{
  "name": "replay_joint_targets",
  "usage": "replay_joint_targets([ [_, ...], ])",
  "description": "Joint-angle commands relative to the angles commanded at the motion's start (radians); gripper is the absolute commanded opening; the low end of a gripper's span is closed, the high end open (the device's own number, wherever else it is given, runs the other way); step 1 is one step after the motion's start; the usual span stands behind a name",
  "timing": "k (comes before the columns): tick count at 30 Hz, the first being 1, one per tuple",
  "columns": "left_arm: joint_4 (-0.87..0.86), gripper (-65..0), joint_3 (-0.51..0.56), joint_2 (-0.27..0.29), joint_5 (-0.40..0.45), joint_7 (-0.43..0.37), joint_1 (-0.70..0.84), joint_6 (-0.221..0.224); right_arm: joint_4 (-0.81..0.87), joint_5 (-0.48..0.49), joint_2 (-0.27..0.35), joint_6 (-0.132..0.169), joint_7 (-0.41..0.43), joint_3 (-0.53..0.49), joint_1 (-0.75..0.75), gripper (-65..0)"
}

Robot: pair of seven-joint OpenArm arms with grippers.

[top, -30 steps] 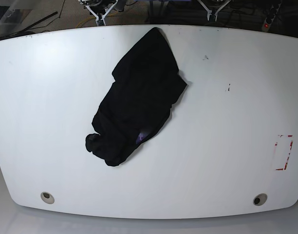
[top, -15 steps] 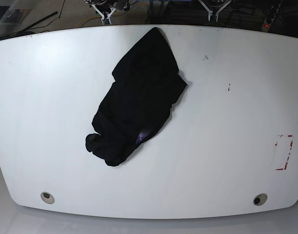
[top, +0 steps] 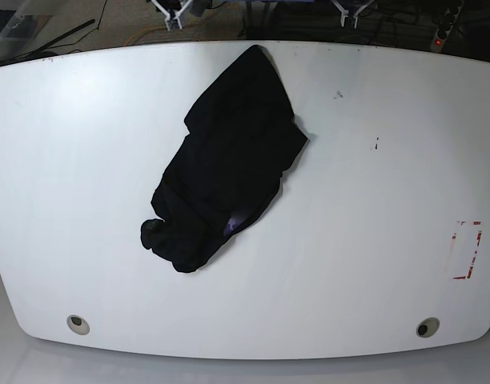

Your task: Fold the T-shirt properly

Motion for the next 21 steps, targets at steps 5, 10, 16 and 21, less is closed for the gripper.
replay_joint_targets([
  [5,0.150,-17.8,-0.002,-0.008,0.000,0.000,0.114,0.000,0.123,0.000,0.000,0.000,0.000,0.002,-0.100,-24.9],
  [10,0.318,-17.9,-0.002,-0.061,-0.002,0.000,0.229,0.000,0.244,0.000,0.003,0.000,0.000,0.002,-0.189,-24.9],
  [16,0.560,-17.9,-0.086,-0.106,-0.002,0.000,0.414,0.000,0.440,0.000,0.023,0.000,-0.002,0.002,-0.325,-24.9],
  [21,0.747,-17.9,-0.199,-0.107,-0.002,0.000,0.542,0.000,0.600,0.000,0.023,0.000,-0.002,0.003,-0.442,-24.9],
])
